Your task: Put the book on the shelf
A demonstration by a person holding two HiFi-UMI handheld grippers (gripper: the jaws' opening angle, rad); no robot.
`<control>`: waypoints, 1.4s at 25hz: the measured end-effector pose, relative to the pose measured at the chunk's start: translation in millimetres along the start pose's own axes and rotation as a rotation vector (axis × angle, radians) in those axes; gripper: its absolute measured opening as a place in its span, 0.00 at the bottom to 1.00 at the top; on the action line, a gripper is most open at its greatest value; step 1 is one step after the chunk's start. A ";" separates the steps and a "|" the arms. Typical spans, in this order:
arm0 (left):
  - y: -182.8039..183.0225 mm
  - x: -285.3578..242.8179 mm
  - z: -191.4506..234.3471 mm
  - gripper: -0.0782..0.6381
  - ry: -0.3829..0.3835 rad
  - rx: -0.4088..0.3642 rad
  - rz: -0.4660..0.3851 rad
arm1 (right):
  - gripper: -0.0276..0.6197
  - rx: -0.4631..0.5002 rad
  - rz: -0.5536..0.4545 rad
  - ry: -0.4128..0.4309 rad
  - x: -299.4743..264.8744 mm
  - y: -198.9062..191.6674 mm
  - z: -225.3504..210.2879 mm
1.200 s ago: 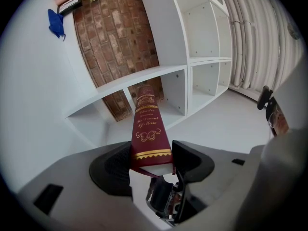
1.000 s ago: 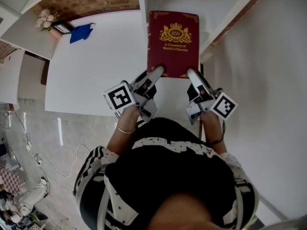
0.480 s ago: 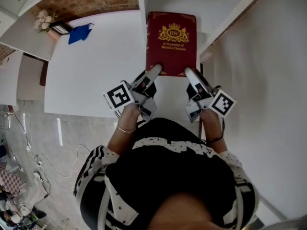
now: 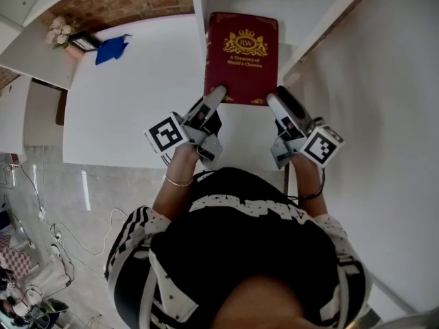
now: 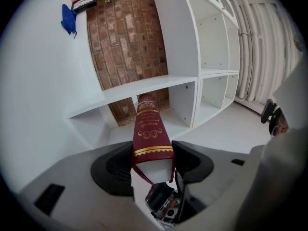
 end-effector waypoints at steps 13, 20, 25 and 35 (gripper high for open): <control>0.5 0.2 -4.1 0.48 -0.018 0.019 -0.015 | 0.29 0.308 0.089 -0.043 14.8 -16.1 24.6; 0.7 -1.3 -4.1 0.48 -0.016 0.028 -0.007 | 0.25 0.307 0.082 -0.052 14.7 -12.8 28.6; 0.1 -2.2 -6.6 0.48 -0.019 0.015 -0.015 | 0.25 0.301 0.066 -0.056 15.0 -11.5 28.6; 0.6 -2.8 -8.8 0.50 -0.023 -0.041 -0.022 | 0.24 0.286 0.029 -0.052 15.4 -13.0 28.0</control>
Point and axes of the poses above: the fingertips, and each gripper's own axes: x backward along the fingers, z to its left, y out of its top, the point moved 8 cm from there along x, backward along the fingers, and after that the axes turned 5 degrees about z, right-handed, at the moved point
